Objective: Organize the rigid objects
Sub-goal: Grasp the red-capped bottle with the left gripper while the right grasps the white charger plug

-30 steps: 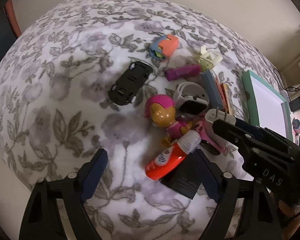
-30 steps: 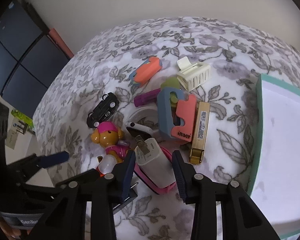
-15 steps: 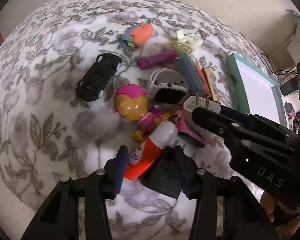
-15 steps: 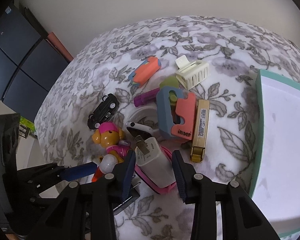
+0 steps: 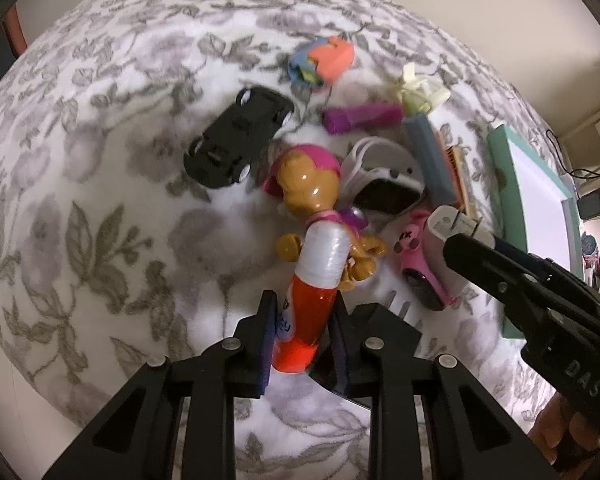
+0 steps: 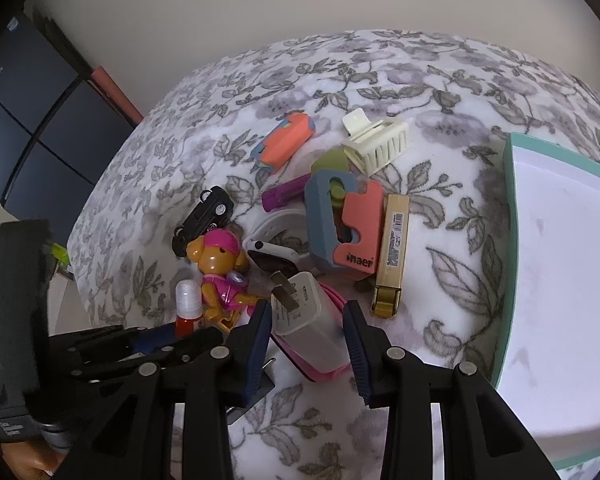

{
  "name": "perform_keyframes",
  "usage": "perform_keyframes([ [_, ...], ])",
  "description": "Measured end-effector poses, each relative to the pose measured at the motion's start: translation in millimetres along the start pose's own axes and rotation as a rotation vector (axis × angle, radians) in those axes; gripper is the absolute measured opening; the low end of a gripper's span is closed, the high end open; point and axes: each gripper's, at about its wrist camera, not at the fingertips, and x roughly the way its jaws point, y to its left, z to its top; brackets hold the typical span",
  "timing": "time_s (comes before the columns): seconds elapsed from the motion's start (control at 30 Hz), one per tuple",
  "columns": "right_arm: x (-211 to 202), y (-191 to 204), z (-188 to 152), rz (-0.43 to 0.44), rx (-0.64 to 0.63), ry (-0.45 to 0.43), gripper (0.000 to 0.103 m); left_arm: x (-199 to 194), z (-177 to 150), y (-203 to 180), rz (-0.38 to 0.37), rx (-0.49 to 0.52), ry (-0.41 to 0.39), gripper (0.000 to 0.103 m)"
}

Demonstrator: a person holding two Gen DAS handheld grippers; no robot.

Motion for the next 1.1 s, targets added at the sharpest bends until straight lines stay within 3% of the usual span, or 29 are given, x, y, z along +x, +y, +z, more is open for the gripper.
perform_keyframes([
  [0.53,-0.2,2.4,-1.1,0.024,-0.022,-0.001,0.041,-0.2,1.7,4.8,-0.02,-0.019,-0.003,0.026],
  [0.73,2.8,-1.0,-2.6,0.015,-0.014,0.015,0.047,-4.5,0.1,18.1,-0.039,-0.058,-0.005,0.026],
  [1.0,8.2,11.7,-2.8,-0.061,-0.093,0.022,0.046,-7.6,-0.6,29.9,-0.058,-0.103,-0.006,0.022],
  [1.1,12.5,17.4,-5.0,-0.112,-0.136,0.023,0.039,-7.9,-0.6,31.1,-0.056,-0.102,-0.006,0.022],
])
